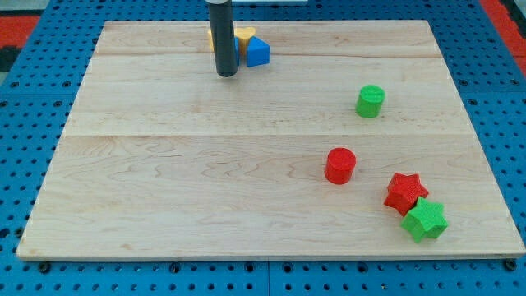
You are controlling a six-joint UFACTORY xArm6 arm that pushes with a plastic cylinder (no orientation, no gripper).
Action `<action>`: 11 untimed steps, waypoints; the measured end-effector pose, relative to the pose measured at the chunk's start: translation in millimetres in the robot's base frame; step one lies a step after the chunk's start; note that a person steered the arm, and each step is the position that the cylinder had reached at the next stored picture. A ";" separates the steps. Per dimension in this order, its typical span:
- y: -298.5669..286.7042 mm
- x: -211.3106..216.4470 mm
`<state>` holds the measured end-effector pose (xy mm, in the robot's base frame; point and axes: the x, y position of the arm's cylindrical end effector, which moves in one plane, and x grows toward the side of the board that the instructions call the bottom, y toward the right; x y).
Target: Push the circle blocks to the top left corner
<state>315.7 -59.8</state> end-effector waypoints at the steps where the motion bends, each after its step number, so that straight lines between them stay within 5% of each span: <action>1: 15.8 7.7; 2: 62.1 9.1; 4: 96.5 89.5; 5: 209.8 89.5; 6: 244.7 93.5; 10: 269.7 17.1; 11: 221.3 24.6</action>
<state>340.3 161.5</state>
